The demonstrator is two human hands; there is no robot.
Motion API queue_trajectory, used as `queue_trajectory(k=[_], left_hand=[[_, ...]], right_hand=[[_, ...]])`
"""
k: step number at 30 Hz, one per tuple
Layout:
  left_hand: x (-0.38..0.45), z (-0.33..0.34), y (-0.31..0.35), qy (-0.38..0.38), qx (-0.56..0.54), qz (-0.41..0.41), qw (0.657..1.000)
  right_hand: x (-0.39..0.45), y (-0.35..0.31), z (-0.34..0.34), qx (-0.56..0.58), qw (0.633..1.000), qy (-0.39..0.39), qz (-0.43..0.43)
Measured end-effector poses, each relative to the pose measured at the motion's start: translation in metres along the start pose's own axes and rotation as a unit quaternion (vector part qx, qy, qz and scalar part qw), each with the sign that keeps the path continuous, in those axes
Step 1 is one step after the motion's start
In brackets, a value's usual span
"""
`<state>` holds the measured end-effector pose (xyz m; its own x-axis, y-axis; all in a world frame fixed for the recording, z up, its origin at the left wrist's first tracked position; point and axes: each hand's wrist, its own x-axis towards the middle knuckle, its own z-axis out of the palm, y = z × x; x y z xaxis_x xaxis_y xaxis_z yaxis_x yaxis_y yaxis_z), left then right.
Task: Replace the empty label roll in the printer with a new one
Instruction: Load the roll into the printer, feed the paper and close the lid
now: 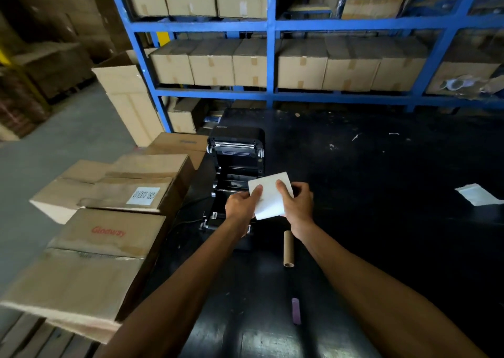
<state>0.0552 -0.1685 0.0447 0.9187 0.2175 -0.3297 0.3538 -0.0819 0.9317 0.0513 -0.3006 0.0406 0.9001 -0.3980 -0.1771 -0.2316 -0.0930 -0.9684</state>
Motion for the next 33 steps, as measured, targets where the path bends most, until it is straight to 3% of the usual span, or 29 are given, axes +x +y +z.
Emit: queue_trajectory(k=[9, 21, 33], left_hand=[[0.039, -0.052, -0.006, 0.016, 0.007, -0.045, 0.999], [0.108, -0.104, -0.021, -0.042, 0.089, -0.013, 0.995], [0.125, -0.101, -0.036, -0.079, 0.159, 0.071, 0.982]], right_hand=[[-0.006, -0.003, 0.069, -0.043, 0.999, -0.02, -0.016], [-0.001, 0.007, 0.149, -0.067, 0.997, 0.011, 0.02], [0.012, 0.04, 0.164, -0.176, 0.982, 0.065, 0.03]])
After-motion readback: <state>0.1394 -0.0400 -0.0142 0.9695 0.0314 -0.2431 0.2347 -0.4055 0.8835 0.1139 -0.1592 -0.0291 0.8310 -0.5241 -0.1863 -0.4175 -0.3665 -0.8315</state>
